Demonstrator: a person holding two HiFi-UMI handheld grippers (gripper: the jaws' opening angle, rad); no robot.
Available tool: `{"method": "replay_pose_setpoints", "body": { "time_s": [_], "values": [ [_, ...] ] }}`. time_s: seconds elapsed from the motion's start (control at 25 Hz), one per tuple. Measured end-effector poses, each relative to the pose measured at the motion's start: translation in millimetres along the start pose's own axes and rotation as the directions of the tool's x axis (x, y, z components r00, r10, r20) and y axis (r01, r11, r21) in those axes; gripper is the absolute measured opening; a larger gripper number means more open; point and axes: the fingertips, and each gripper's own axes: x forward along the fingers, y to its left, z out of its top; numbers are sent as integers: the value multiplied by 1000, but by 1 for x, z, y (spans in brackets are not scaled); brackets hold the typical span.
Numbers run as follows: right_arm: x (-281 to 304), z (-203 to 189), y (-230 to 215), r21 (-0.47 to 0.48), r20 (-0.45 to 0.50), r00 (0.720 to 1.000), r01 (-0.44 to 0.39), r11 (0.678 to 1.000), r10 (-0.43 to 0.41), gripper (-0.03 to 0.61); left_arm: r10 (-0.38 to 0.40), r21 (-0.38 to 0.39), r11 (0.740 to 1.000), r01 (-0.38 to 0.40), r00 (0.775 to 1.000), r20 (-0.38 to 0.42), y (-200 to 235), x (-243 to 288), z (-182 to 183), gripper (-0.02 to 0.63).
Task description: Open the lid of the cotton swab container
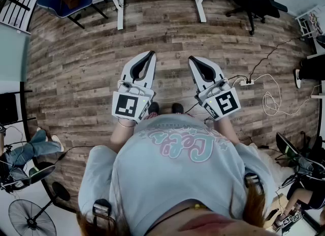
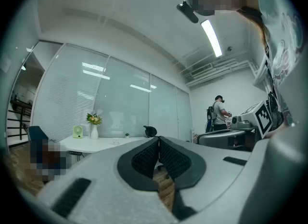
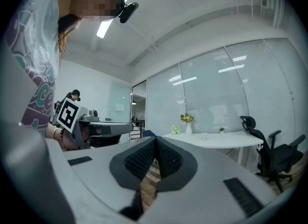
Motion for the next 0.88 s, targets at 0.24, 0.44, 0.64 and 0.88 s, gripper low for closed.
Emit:
{"method": "replay_pose_setpoints", "body": {
  "time_s": [0.24, 0.44, 0.64, 0.88],
  "values": [
    [2, -2, -4, -3, -11, 1000, 11, 1000, -12, 5, 0, 2, 1000, 0, 1000, 2, 2, 1, -2, 9],
    [-1, -2, -2, -8, -15, 1000, 15, 1000, -15, 5, -3, 7, 1000, 3, 1000, 2, -1, 0, 0, 9],
    [-2, -1, -1, -17, 4, 999, 40, 999, -40, 5, -41, 6, 999, 41, 999, -14, -6, -4, -4, 9],
    [-1, 7, 4, 13, 46, 998, 36, 999, -36, 48, -41, -21, 999, 41, 999, -21, -1, -11, -5, 10]
  ]
}}
